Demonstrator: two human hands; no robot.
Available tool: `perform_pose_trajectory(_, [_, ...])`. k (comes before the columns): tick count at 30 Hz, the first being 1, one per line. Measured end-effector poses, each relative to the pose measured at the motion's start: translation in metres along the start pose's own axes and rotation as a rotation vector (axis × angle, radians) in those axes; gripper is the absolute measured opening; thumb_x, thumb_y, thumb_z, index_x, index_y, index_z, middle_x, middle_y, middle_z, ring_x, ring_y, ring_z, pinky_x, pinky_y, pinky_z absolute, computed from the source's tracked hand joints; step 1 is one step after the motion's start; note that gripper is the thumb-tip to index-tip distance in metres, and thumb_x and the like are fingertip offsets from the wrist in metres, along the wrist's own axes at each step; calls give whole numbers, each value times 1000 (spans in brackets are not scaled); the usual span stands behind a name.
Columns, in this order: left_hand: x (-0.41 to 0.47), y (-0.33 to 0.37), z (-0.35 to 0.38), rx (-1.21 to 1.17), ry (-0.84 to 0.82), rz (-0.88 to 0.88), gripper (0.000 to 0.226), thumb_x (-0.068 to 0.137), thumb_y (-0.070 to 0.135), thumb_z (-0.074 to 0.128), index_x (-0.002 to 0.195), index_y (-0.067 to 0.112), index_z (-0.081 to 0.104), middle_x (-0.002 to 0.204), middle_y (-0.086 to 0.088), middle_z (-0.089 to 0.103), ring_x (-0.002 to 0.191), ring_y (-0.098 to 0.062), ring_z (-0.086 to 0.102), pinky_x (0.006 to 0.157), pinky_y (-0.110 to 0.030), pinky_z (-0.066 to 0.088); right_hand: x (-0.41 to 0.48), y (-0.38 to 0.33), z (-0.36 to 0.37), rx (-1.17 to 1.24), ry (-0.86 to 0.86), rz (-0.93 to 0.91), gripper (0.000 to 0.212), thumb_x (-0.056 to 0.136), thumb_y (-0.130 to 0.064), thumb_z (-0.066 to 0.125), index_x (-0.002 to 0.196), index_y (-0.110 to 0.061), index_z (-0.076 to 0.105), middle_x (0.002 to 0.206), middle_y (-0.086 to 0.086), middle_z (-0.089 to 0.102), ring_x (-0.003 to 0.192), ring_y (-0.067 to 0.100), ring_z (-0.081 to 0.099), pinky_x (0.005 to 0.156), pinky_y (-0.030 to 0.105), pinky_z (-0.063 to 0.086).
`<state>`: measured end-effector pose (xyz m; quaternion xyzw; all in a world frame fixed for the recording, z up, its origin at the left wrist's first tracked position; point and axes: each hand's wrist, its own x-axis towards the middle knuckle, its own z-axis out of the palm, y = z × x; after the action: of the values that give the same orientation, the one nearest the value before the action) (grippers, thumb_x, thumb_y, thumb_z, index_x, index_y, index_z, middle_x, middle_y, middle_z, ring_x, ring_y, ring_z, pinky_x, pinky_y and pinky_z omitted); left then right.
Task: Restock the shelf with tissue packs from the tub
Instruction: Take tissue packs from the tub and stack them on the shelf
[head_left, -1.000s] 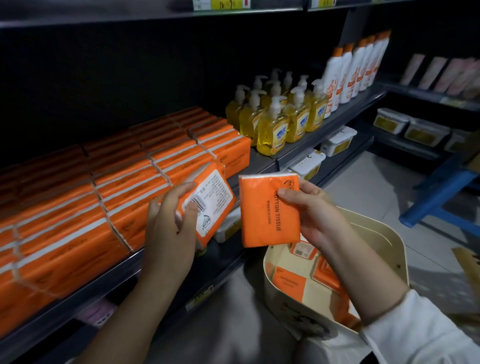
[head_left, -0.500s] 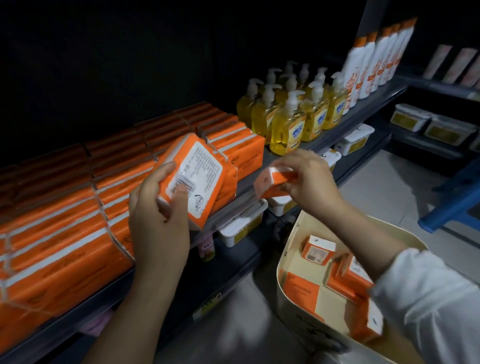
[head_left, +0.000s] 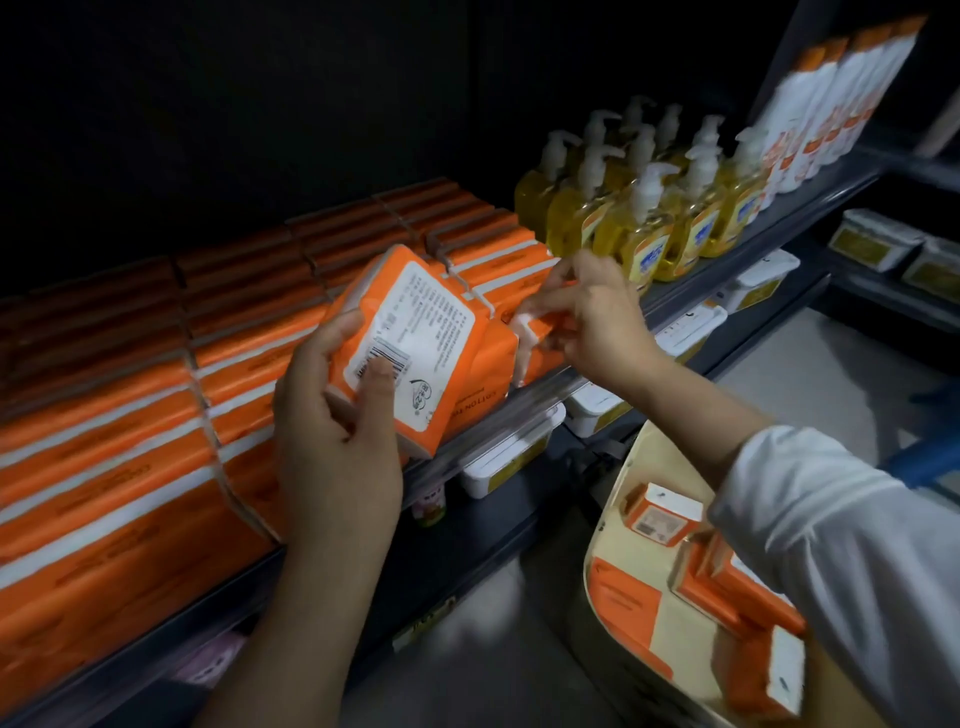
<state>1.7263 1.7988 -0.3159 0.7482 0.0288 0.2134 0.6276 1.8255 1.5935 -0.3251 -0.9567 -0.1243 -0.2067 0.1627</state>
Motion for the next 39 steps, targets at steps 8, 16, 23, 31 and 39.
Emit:
perform_pose_trajectory(8, [1, -1, 1, -52, -8, -18, 32, 93, 25, 54, 102, 55, 51, 113, 27, 47, 97, -2, 56, 63, -16, 48, -23, 9, 17, 116, 174, 276, 84, 62, -29, 85, 133, -14, 43, 128, 13, 36, 121, 29, 32, 99, 39, 35])
perform_pose_trajectory(16, [0, 1, 0, -47, -19, 16, 33, 93, 25, 54, 102, 57, 51, 113, 25, 49, 99, -6, 56, 69, -26, 50, -21, 15, 16, 414, 66, 481, 119, 61, -30, 87, 149, -16, 9, 153, 7, 19, 141, 23, 20, 112, 38, 24])
perform_pose_trajectory(23, [-1, 3, 0, -50, -28, -8, 31, 93, 26, 53, 103, 56, 51, 98, 35, 51, 89, 8, 57, 61, -14, 47, -25, 10, 21, 494, 42, 487, 115, 63, -27, 85, 149, -15, 10, 151, 5, 28, 139, 20, 27, 113, 36, 26])
perform_pose_trajectory(31, [-3, 10, -3, -58, -51, -7, 32, 94, 27, 53, 100, 58, 50, 99, 37, 49, 94, 8, 55, 58, -11, 47, -31, 4, 13, 524, 32, 490, 119, 69, -25, 83, 150, -19, -5, 156, 3, 17, 143, 18, 18, 114, 35, 21])
perform_pose_trajectory(39, [-15, 21, -10, 1, -124, 78, 30, 93, 23, 52, 105, 50, 51, 105, 26, 46, 86, 21, 49, 57, -1, 41, -90, -34, -11, 713, 152, 659, 73, 86, -21, 65, 147, -20, 23, 146, -3, 37, 134, 14, 35, 109, 33, 34])
